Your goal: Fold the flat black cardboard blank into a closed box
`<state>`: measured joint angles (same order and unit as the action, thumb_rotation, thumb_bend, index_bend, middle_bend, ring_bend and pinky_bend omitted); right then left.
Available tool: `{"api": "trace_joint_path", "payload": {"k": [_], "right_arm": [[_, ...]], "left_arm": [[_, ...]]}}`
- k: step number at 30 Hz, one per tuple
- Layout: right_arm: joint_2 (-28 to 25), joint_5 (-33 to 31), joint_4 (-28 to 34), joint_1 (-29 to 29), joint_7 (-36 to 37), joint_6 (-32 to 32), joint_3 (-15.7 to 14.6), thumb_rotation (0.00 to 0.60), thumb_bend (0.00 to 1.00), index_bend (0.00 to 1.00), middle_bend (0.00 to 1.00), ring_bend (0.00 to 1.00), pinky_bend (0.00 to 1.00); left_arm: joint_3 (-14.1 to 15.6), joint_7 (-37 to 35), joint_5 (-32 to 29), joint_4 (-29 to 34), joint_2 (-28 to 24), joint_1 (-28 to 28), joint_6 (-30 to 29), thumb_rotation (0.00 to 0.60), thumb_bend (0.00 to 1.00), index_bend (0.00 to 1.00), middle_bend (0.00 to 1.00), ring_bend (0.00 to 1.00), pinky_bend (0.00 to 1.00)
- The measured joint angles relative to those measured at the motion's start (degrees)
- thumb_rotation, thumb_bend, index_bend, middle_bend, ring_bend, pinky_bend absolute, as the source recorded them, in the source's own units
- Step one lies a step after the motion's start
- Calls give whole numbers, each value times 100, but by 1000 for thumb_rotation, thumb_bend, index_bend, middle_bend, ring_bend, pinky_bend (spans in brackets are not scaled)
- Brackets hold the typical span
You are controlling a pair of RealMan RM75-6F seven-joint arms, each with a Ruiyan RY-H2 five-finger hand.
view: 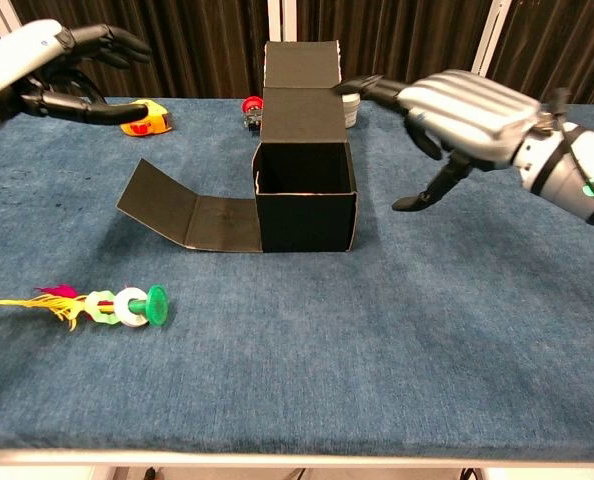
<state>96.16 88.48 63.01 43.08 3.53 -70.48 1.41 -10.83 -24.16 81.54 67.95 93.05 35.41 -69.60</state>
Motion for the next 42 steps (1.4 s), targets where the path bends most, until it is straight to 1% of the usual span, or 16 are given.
{"api": "trace_joint_path", "payload": {"k": [2,6,9,13,16,25,28,31,33,34,36,38,39,40,41,42], "right_arm": [[-58,-443,360,-158,265,116,117,600,0,0,80,724,1000],[-186,-1577,1101,-411,950,753,435,600,0,0,47,710,1000],[-238,-2229,1369,-458,1349,1434,668,600,0,0,34,704,1000],[-201,-2759,1467,-416,1841,2271,1007,600,0,0,30,701,1000],[-6,-2968,1385,-325,2125,2642,1267,600,0,0,32,701,1000],[659,-3046,788,-54,2066,2854,1504,600,0,0,47,701,1000],[868,-3059,594,2,1997,2831,1552,600,0,0,75,702,1000],[1158,-3068,349,60,1928,2748,1617,600,0,6,151,723,1000],[1381,-3058,146,99,1852,2609,1667,600,21,71,230,763,1000],[1493,-3058,43,117,1805,2515,1695,600,72,145,290,790,1000],[1807,-3073,-240,169,1689,2250,1799,600,249,309,401,826,1000],[2081,-3108,-504,236,1613,2024,1953,600,397,412,465,844,1000],[2215,-3137,-654,290,1581,1918,2086,600,427,430,476,846,1000],[2274,-3156,-728,330,1566,1883,2188,600,452,444,485,848,1000],[2303,-3175,-762,364,1561,1883,2283,600,457,446,486,848,1000],[2300,-3202,-753,388,1578,1923,2387,600,456,446,486,847,1000]], "left_arm": [[-12,27,-8,132,-107,-31,-19,354,51,194,167,147,443],[-24,110,-47,396,-253,-81,-8,351,51,195,164,147,439],[-25,182,-57,507,-299,-94,9,348,51,194,165,147,439],[-45,224,-60,593,-330,-104,-5,352,52,195,165,147,440],[-64,224,-73,599,-332,-103,1,350,51,194,164,147,440],[-63,169,-73,581,-324,-152,-45,348,51,192,164,147,440],[-49,144,-72,571,-316,-179,-64,349,51,192,164,147,440],[-38,124,-52,570,-299,-216,-131,351,51,192,165,147,442],[-36,103,-30,569,-279,-254,-228,354,50,192,168,150,446],[-37,90,-19,566,-267,-274,-282,355,51,194,173,156,448],[-44,51,22,559,-235,-324,-440,364,49,221,217,210,491],[-62,9,63,553,-193,-374,-620,409,48,291,290,309,623],[-78,-29,96,546,-152,-411,-766,472,49,362,350,415,735],[-87,-63,129,540,-118,-441,-887,501,50,393,375,467,779],[-91,-100,170,532,-84,-472,-1012,549,53,447,420,565,846],[-86,-149,247,520,-42,-514,-1172,587,56,482,455,639,888]]}}
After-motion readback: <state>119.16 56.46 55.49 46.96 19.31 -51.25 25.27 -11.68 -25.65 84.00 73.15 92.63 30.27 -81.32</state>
